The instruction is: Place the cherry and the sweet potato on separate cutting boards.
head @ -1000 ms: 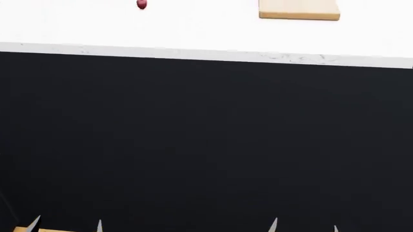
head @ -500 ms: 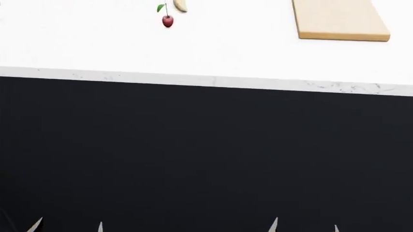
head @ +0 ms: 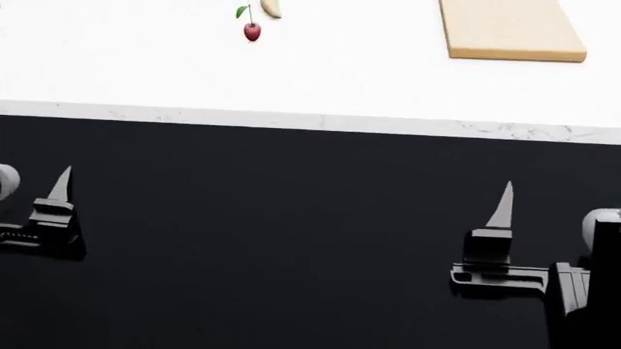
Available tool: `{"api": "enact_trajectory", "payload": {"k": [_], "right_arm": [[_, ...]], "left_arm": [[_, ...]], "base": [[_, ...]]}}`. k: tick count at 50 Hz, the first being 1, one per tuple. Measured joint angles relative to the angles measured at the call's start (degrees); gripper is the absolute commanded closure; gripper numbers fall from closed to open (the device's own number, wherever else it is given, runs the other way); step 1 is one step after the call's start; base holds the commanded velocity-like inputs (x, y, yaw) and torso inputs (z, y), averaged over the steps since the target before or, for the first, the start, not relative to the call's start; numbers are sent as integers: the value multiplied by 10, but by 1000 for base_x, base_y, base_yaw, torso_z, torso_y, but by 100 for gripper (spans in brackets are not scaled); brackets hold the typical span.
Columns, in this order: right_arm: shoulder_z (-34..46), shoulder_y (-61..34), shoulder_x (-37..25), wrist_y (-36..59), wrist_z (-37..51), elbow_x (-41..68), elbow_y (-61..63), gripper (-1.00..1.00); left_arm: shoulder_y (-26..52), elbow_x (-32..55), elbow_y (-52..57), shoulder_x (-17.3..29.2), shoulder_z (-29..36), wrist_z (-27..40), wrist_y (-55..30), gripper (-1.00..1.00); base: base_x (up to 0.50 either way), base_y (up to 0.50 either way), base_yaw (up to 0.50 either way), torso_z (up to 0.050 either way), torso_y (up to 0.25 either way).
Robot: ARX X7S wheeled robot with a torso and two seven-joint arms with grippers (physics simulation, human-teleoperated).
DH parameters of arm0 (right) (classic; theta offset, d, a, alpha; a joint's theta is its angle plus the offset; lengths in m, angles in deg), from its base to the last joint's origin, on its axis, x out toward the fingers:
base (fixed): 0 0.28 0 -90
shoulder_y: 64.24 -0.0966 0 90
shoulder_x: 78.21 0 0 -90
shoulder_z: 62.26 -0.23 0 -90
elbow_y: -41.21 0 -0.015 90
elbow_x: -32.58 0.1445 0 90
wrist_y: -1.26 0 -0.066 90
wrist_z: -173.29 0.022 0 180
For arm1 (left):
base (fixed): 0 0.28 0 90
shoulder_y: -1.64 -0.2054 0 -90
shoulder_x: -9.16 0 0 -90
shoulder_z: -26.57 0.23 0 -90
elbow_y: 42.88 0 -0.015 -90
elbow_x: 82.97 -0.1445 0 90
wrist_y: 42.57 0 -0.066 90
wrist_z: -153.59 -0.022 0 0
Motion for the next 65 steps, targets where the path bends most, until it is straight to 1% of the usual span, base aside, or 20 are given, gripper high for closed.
{"api": "enact_trajectory", "payload": {"k": [6,14,24,47,65], "right_arm": [[-29,-54,-40,65,1,82,10,-100],[-57,-76,-71,107,-1,140,19,-100],[-70,-75,-84,125,-4,170,26,-100],[-85,-68,-90,127,-12,188,11,-100],[-90,-55,-88,119,-17,191,9,-100]], "left_arm": [[76,39,-4,21,0,8,-70,-100],[123,67,-14,33,3,12,-118,-100],[139,78,-23,39,11,9,-137,-100],[179,91,-35,38,32,6,-170,-100],[186,97,-33,34,44,7,-178,-100]], "base": [[27,-295,0,0,0],[43,-493,0,0,0],[205,-488,0,0,0],[232,-486,0,0,1],[82,-496,0,0,2]]}}
